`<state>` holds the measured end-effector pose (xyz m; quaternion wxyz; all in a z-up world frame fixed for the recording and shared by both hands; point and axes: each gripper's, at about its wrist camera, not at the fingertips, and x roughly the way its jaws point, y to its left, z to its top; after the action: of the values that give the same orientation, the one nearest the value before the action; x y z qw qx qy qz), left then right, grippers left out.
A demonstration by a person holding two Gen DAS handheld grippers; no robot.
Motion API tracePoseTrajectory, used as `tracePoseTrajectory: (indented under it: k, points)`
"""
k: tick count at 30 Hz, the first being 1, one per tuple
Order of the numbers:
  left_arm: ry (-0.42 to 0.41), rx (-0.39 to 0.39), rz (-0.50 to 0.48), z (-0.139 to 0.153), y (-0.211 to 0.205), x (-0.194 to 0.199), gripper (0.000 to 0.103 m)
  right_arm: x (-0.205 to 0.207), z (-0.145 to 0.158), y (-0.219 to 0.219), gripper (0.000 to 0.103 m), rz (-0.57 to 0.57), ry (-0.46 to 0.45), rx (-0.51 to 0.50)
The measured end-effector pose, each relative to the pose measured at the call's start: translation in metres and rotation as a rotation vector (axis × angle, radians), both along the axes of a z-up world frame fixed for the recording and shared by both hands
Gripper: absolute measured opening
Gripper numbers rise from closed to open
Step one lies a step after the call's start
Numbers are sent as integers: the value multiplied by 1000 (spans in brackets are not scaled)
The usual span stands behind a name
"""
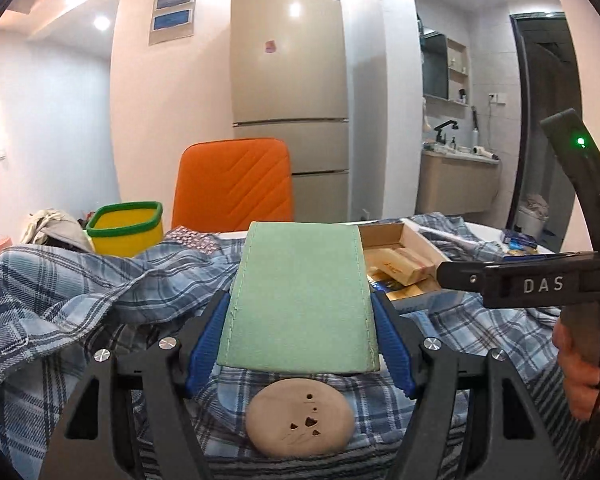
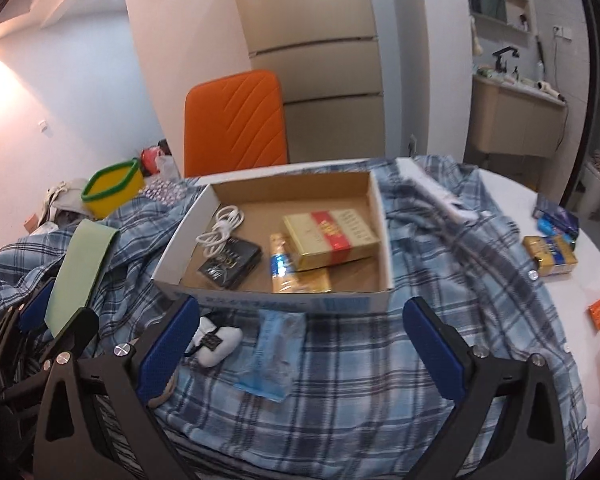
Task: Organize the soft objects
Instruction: 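Lower the right gripper and grasp the blue-wrapped packet, then carry the green card and blue packet over the box with both grippers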
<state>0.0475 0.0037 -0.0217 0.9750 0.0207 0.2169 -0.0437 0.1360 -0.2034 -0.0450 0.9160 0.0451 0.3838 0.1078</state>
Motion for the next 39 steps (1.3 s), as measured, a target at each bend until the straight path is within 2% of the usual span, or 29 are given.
tracePoseTrajectory:
  k: [2, 4, 6, 10, 19, 22, 24, 25, 28, 30, 33, 39]
  points:
    - [17, 4, 14, -5, 2, 2, 72, 7, -6, 6, 101, -17, 48, -16]
    - [29, 2, 21, -6, 3, 5, 72, 12, -14, 11, 96, -16, 91, -14]
    - [32, 6, 26, -7, 3, 5, 72, 18, -23, 15, 87, -21, 130, -26]
    - [48, 12, 26, -9, 1, 6, 72, 26, -42, 19, 76, -26, 184, -27]
    - [54, 14, 22, -11, -1, 7, 72, 31, -58, 26, 56, 17, 233, -42]
    - [57, 12, 23, -10, -1, 7, 72, 30, -62, 29, 45, 32, 248, -49]
    - [56, 10, 23, -10, -1, 7, 72, 32, -65, 30, 34, 47, 258, -46]
    - [55, 10, 24, -10, -2, 6, 72, 31, -66, 30, 34, 53, 263, -44]
    - [53, 9, 24, -10, -1, 6, 72, 31, -65, 31, 32, 52, 252, -51]
    - [53, 9, 24, -10, -1, 6, 72, 29, -63, 32, 22, 53, 235, -61]
    - [53, 6, 24, -10, 0, 6, 72, 24, -59, 34, 14, 55, 187, -74]
    - [38, 2, 25, -8, 1, 4, 72, 7, -44, 36, 13, 94, 65, -56]
